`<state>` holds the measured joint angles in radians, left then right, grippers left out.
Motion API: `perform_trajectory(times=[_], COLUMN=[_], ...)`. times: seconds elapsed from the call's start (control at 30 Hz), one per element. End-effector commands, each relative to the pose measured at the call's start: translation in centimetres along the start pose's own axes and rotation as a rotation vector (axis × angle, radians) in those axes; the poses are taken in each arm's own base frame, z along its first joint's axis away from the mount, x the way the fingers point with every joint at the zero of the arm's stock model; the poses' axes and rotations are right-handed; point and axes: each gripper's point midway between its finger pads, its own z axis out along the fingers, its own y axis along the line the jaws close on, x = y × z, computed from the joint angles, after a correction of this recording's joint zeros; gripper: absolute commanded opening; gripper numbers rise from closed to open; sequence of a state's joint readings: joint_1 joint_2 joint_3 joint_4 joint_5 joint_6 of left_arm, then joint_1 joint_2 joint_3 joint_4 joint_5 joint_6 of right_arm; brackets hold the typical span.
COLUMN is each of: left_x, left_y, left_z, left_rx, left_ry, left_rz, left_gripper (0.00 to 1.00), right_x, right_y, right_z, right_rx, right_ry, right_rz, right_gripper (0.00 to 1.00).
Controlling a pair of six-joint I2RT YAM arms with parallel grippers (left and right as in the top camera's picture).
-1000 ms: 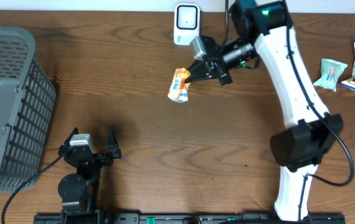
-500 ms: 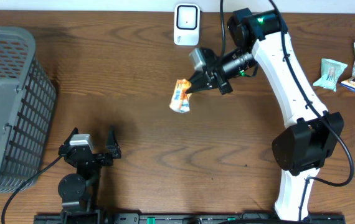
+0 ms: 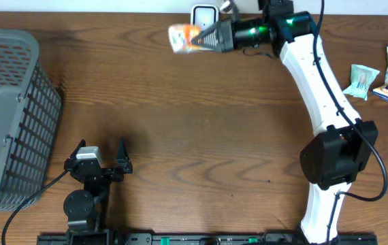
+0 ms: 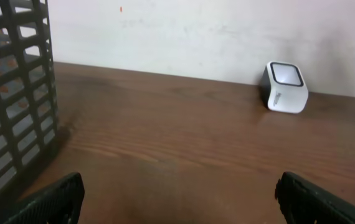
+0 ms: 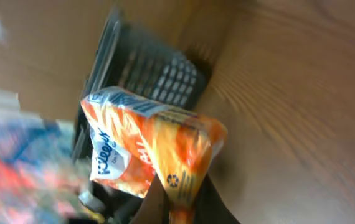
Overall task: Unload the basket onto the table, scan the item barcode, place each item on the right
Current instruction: 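Hold the Kleenex box in front of the white scanner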
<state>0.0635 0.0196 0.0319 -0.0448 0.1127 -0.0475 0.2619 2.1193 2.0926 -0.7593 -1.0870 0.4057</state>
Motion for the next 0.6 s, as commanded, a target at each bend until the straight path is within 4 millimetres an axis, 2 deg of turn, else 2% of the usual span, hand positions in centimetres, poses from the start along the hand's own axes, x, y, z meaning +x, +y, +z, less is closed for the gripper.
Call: perform_trajectory(times=[0.0, 0.1, 0.2, 0.3, 0.43, 0.57], left_x=[1.7, 1.7, 1.7, 1.7, 1.7, 1.7], left_y=[0.1, 0.1, 0.1, 0.1, 0.1, 0.1], left_z=[0.2, 0.2, 0.2, 0.2, 0.2, 0.2], left_rx=[0.000, 0.000, 0.000, 0.000, 0.000, 0.000], left_ry=[0.042, 0.042, 0.042, 0.042, 0.042, 0.042], left_rz=[0.011, 0.011, 0.011, 0.011, 0.011, 0.011], left_gripper=[0.98, 0.98, 0.98, 0.98, 0.98, 0.98], right_x=[-1.4, -2.9, -4.5, -6.6, -9.2, -9.9], right_y=[-3.5, -4.7, -6.8, -11.9, -16.1, -20.8], right_z=[0.4, 1.7, 3.2, 5.1, 5.2, 5.4], right_rx=[0.032, -0.047, -0.111, -0.186, -0.253, -0.220], right_ry=[-0.045, -0.052, -0.067, -0.126, -0.273, -0.408], right_rz=[0.438, 0.514, 0.602, 0.801, 0.896, 0.983], right_gripper=[0.01, 0.01, 0.01, 0.01, 0.02, 0.02])
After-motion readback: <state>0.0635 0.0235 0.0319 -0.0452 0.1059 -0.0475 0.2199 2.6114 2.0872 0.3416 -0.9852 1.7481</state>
